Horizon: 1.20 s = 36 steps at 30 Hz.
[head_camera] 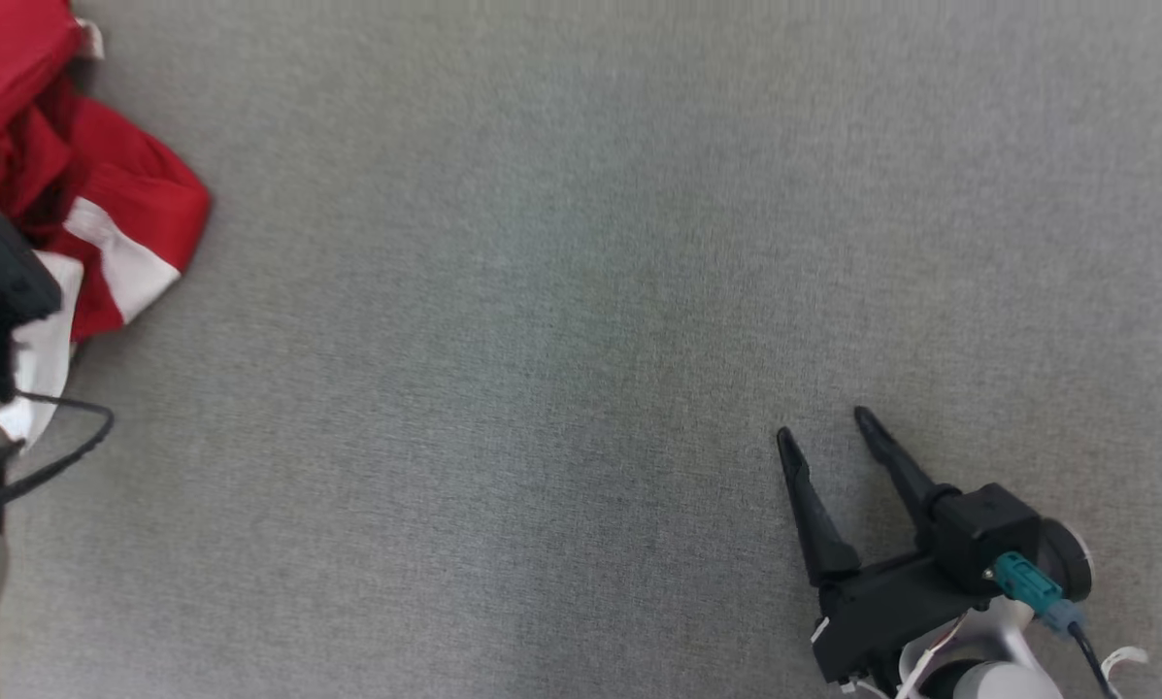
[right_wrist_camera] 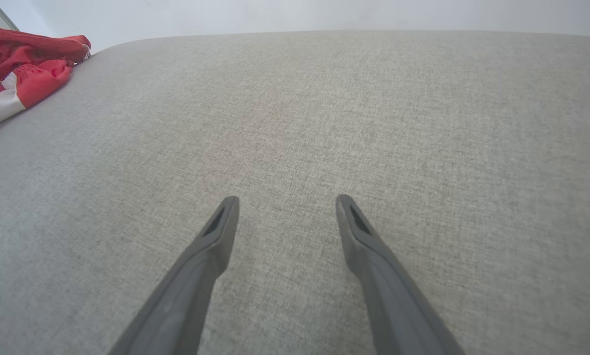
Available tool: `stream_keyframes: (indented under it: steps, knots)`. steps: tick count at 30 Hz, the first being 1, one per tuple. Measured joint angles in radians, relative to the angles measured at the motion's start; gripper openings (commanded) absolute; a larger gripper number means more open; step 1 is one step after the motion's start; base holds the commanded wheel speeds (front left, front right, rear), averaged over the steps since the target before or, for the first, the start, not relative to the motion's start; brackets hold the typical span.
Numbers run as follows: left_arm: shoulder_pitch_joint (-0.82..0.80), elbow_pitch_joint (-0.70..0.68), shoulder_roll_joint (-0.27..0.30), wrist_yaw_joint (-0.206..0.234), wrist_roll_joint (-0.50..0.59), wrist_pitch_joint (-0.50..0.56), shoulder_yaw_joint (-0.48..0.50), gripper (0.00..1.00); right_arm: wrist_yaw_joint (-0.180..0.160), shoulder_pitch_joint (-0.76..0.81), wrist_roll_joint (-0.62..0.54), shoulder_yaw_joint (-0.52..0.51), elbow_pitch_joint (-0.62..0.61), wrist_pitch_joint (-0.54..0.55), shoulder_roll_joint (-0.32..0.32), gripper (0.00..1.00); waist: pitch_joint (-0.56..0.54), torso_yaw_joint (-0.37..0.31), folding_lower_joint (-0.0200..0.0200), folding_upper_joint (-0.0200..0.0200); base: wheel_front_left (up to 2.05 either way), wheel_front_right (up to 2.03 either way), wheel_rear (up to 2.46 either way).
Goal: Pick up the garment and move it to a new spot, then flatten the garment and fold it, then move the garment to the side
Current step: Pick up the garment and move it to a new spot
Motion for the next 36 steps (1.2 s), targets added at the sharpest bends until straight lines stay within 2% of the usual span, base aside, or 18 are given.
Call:
stream_keyframes:
  steps: [8,14,19,23,31,36]
  knots:
    - [-0.061,-0.105,0.054,-0.049,0.037,0.017,-0.055,0.0,0.0,-0.001,0.058,-0.001,0.124,-0.086,0.008,1.0,-0.117,0.015,-0.0001,-0.0001,0.0,0.0,0.0]
    - [-0.129,-0.227,0.049,-0.106,0.052,0.043,-0.1,0.0,0.0,0.007,0.125,-0.022,0.202,-0.156,0.009,1.0,-0.232,0.019,-0.0003,-0.0002,0.0,0.0,0.0]
    - [-0.153,-0.336,-0.001,-0.136,0.027,0.061,-0.136,0.0,0.0,0.026,0.139,-0.066,0.238,-0.19,0.009,1.0,-0.323,0.001,-0.0003,-0.0003,0.0,0.0,0.0]
    - [-0.157,-0.428,-0.047,-0.149,-0.004,0.069,-0.155,0.0,0.0,0.043,0.138,-0.094,0.242,-0.193,0.009,1.0,-0.374,-0.042,-0.0004,-0.0003,0.0,0.0,0.0]
    - [-0.141,-0.581,-0.148,-0.157,-0.072,0.082,-0.189,0.0,0.0,0.067,0.128,-0.114,0.225,-0.177,0.01,1.0,-0.427,-0.182,-0.0002,-0.0003,0.0,0.0,0.0]
    - [-0.077,-0.643,-0.229,-0.152,-0.109,0.063,-0.213,0.0,0.0,0.079,0.127,-0.12,0.207,-0.165,0.009,1.0,-0.429,-0.285,0.0,-0.0002,0.0,0.0,0.0]
